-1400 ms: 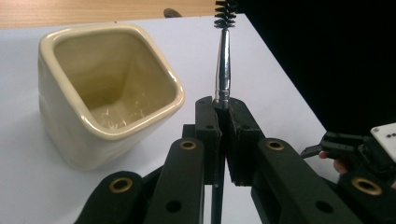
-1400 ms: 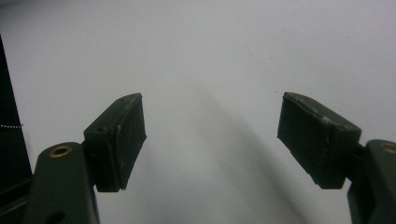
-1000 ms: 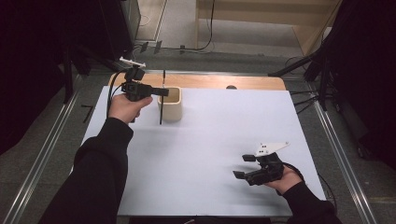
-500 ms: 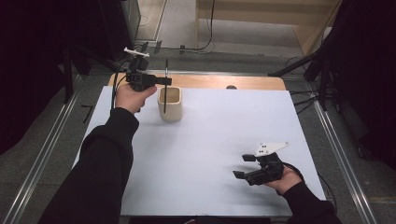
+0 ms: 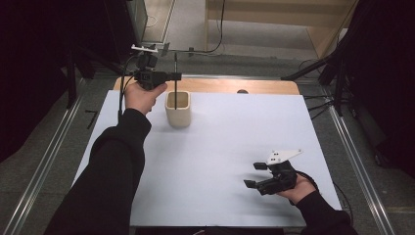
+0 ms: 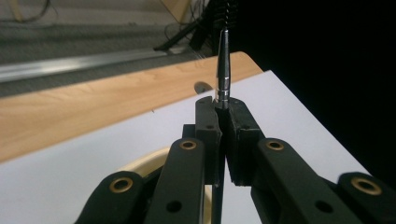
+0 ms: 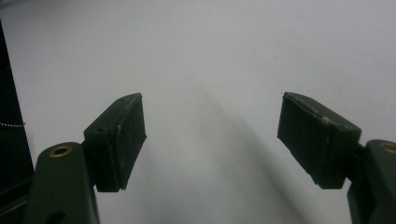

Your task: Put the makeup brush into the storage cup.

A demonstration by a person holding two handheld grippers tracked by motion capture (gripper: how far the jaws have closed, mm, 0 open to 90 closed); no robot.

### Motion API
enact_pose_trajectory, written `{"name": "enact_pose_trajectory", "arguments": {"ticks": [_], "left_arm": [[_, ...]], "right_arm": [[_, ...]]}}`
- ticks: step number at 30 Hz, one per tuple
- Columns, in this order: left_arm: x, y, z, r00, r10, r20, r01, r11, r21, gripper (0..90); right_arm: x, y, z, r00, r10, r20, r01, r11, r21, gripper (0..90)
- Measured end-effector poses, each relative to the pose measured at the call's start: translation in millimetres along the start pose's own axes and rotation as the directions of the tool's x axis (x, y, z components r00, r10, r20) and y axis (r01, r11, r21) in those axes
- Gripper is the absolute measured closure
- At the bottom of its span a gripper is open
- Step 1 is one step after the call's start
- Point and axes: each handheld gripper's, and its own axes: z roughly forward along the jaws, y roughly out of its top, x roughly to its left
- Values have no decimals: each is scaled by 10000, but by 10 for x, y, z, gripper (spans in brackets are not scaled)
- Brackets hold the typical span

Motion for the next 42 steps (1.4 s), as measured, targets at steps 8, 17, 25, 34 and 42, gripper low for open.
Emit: {"name": "enact_pose_trajectory", "arguments": {"ticks": [8,17,25,34,42], "left_arm": [[-1,-6,56,9993,268,-278,-286,9974,-667,855],[65,-20,120,9981,284,-543,-334,9950,-937,856],[91,-50,200,9981,390,-485,-427,9961,-775,855],[108,-69,244,9984,401,-403,-426,9971,-626,855],[124,-118,292,9987,336,-376,-355,9980,-520,855]], "right_arm": [[4,1,4,10000,-4,1,4,10000,-5,245],[7,1,7,10000,-42,-44,42,10000,-2,246],[-6,-10,-25,10000,84,39,-83,10000,-55,245],[2,-10,-10,10000,-16,-26,16,10000,-11,245],[13,-9,-5,10000,-17,-20,17,10000,0,245]]}}
